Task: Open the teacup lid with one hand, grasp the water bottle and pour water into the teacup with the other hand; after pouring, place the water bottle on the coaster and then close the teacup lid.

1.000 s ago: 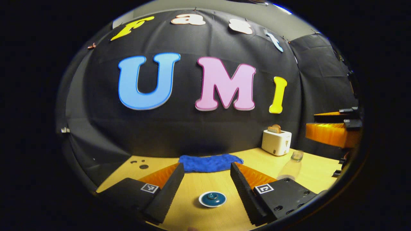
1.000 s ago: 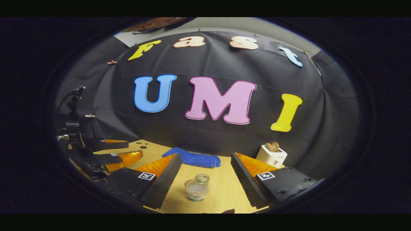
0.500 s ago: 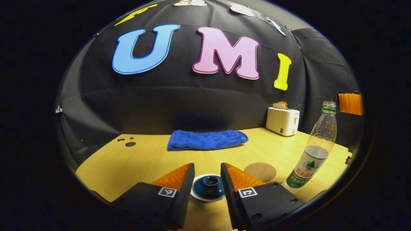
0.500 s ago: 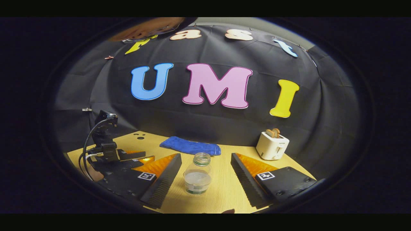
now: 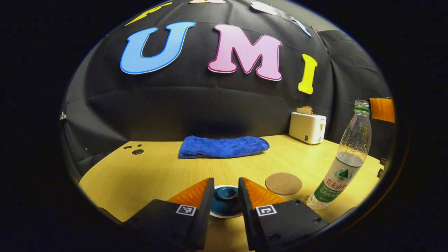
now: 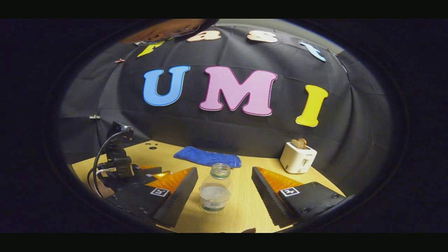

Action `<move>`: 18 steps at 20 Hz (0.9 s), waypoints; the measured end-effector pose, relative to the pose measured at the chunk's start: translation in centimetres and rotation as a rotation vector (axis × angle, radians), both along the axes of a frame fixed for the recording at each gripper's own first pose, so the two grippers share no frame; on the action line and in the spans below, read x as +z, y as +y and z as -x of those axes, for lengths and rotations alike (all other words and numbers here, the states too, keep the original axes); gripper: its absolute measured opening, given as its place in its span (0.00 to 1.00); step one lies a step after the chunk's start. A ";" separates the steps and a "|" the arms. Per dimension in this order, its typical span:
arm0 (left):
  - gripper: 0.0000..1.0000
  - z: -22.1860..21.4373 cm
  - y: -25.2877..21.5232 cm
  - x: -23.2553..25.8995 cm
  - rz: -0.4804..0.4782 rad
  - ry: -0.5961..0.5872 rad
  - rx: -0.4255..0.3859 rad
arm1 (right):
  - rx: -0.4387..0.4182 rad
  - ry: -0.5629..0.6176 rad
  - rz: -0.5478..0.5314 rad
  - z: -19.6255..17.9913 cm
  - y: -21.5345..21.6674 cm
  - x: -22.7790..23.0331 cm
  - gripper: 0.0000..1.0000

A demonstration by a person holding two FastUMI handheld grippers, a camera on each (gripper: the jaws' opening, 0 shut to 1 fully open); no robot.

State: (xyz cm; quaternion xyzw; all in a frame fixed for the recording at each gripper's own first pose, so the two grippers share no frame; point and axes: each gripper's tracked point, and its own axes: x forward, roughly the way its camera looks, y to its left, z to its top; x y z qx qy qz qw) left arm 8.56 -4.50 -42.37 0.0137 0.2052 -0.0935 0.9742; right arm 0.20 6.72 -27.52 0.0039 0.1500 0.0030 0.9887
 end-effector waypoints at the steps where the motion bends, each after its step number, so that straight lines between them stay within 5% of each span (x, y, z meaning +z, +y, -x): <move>1: 0.47 0.0 -0.1 -0.1 0.004 0.005 -0.005 | -0.002 0.001 0.000 -0.1 -0.1 -0.1 0.98; 12: 0.34 -0.1 -0.1 -0.1 -0.013 0.009 0.003 | 0.008 0.065 -0.025 1.3 0.7 -3.9 0.98; 18: 0.30 -0.4 1.1 5.4 0.038 -0.064 0.030 | -0.005 0.110 -0.044 1.8 1.6 -8.8 0.98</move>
